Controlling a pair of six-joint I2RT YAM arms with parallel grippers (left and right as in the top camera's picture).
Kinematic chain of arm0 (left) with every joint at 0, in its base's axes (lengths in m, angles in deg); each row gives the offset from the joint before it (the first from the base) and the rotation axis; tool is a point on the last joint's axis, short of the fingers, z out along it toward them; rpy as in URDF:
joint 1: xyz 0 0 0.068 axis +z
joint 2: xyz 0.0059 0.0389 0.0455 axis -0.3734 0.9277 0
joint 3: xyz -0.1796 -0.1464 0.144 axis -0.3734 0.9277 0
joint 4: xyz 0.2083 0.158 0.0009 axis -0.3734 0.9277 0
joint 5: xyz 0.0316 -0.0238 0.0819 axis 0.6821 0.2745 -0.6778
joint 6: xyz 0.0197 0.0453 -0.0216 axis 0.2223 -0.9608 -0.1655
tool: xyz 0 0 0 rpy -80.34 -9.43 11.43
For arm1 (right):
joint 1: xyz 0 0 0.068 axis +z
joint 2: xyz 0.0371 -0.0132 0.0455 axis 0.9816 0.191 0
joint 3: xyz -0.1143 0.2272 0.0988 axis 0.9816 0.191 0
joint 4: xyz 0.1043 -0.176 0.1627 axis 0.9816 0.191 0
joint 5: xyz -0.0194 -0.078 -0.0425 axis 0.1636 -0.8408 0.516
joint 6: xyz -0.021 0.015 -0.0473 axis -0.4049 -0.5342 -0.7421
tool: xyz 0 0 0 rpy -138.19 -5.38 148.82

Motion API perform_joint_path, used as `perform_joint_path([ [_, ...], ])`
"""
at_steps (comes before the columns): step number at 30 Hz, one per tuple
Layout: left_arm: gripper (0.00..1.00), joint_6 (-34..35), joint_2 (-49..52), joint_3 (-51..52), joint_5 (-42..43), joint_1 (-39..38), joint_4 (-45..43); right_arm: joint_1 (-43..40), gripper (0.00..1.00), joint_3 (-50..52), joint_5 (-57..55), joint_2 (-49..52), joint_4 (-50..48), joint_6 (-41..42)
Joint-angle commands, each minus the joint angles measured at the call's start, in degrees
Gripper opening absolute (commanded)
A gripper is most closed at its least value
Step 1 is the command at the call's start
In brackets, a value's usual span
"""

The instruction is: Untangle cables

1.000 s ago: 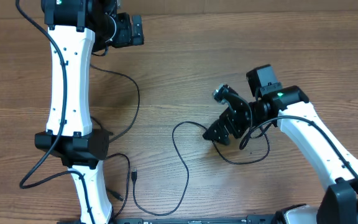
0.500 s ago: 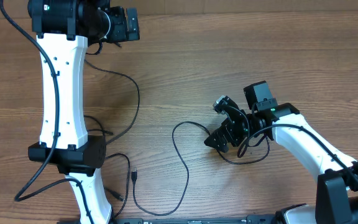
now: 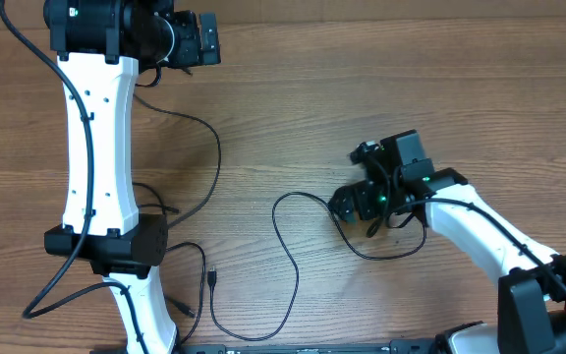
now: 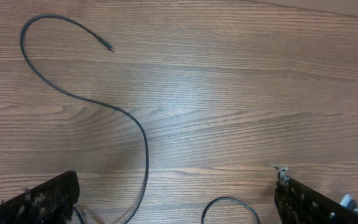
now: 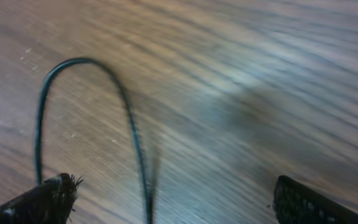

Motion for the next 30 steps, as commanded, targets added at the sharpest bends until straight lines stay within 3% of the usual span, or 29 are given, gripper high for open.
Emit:
perform_joint_path([
  [1, 1.0, -1.3, -1.2, -0.9, -0.6, 0.0, 0.2, 4.0, 1.0, 1.7, 1.9, 0.8, -0.4, -2.7],
  [11, 1.0, -1.7, -1.2, -0.9, -0.6, 0.0, 1.7, 9.5, 0.95, 1.9, -2.6, 7.8, -4.0, -2.4],
  [13, 1.0, -2.1, -1.2, -0.9, -0.6, 0.0, 1.9, 9.5, 0.75, 1.9, -2.6, 10.3, -4.9, -2.4],
  [14, 1.0, -2.4, -1.2, -0.9, -0.6, 0.0, 1.9, 9.5, 0.58, 1.9, -2.4, 11.3, -5.6, -2.4],
  [15, 1.0, -2.4, -1.2, -0.9, -0.6, 0.0, 1.9, 9.5, 0.48, 1.9, -2.1, 11.8, -6.2, -2.2],
  [16, 1.0, -2.4, -1.2, -0.9, -0.6, 0.0, 1.9, 9.5, 0.33, 1.9, -2.1, 12.3, -6.8, -1.4],
  [17, 1.0, -2.4, -1.2, -0.9, -0.6, 0.0, 1.9, 9.5, 0.04, 1.9, -2.1, 12.5, -7.6, 0.5],
  [24, 1.0, -2.8, -1.2, -0.9, -0.6, 0.0, 1.9, 9.5, 0.04, -0.5, -1.7, 10.8, -4.2, 0.6],
  [30, 1.0, -2.8, -1.2, -0.9, -0.6, 0.0, 1.9, 9.5, 0.04, -15.1, -6.8, 1.7, 7.9, 0.5],
])
